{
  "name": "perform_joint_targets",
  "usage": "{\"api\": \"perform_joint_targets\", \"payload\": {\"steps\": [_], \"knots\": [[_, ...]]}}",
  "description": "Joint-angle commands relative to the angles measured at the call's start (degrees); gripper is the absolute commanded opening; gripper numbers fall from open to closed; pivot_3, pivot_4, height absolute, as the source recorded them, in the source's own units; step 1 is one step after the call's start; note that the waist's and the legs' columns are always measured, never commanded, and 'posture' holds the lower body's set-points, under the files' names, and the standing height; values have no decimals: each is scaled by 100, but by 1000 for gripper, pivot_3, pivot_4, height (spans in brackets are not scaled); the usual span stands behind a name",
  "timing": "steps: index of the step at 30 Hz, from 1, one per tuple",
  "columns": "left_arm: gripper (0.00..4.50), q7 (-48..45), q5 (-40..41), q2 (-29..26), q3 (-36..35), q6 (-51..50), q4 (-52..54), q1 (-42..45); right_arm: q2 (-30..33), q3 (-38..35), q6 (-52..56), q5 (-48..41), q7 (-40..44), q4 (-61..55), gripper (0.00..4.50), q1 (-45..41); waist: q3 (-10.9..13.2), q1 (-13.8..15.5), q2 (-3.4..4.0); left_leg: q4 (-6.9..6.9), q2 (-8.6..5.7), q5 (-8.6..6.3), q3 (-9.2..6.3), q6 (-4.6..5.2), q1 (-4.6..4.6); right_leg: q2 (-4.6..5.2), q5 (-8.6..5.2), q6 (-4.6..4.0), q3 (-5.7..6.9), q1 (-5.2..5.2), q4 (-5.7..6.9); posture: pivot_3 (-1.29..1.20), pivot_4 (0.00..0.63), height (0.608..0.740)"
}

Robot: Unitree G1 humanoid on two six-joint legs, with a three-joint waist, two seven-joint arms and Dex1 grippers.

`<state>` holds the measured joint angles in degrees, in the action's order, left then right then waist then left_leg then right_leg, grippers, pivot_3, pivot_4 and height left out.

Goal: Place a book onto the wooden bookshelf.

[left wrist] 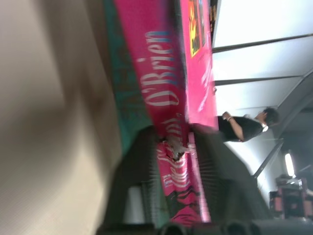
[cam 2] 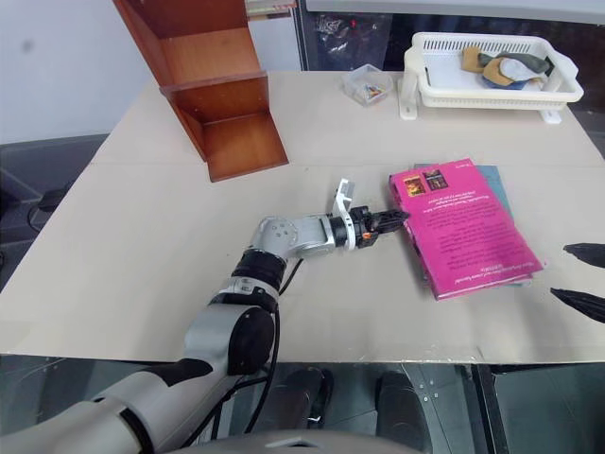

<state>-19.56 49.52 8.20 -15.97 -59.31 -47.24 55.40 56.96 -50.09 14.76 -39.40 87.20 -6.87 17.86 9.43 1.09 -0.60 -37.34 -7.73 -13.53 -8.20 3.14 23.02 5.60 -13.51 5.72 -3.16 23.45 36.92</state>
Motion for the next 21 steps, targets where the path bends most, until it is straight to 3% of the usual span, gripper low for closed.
{"api": "perform_joint_targets", "payload": {"steps": [1,8,13,16,19,21], "knots": [[91,63,273,991,-223,112,-75,536,-40,-52,-136,-14,83,-12,3177,-3,0,-5,0,0,0,0,0,0,0,0,0,0,0,0,1,0,150,740],[91,231,496,795,-395,5,106,499,-84,30,-168,1,23,1,3177,-40,-1,-10,2,0,0,0,0,0,0,0,0,0,-1,1,1,0,150,740],[91,354,585,597,-220,-450,894,132,-117,115,-193,11,-52,-15,3177,-85,0,-12,1,0,0,0,0,0,1,-1,0,0,-2,2,3,0,150,740],[1229,470,547,519,-53,-743,1316,-96,-139,108,-195,3,-76,-46,3177,-68,-1,-10,2,0,0,0,1,0,1,-1,0,0,-2,1,3,0,150,740],[2685,616,420,460,103,-840,1617,-235,-144,79,-198,-3,-76,-52,3177,-43,-2,-9,3,-1,0,1,1,0,0,-1,0,0,-3,1,3,0,150,740],[3356,667,368,391,215,-943,1796,-346,-155,51,-199,-1,-85,-67,3177,-16,-2,-12,3,-1,0,1,1,0,-1,-2,0,0,-3,1,4,0,150,740]]}}
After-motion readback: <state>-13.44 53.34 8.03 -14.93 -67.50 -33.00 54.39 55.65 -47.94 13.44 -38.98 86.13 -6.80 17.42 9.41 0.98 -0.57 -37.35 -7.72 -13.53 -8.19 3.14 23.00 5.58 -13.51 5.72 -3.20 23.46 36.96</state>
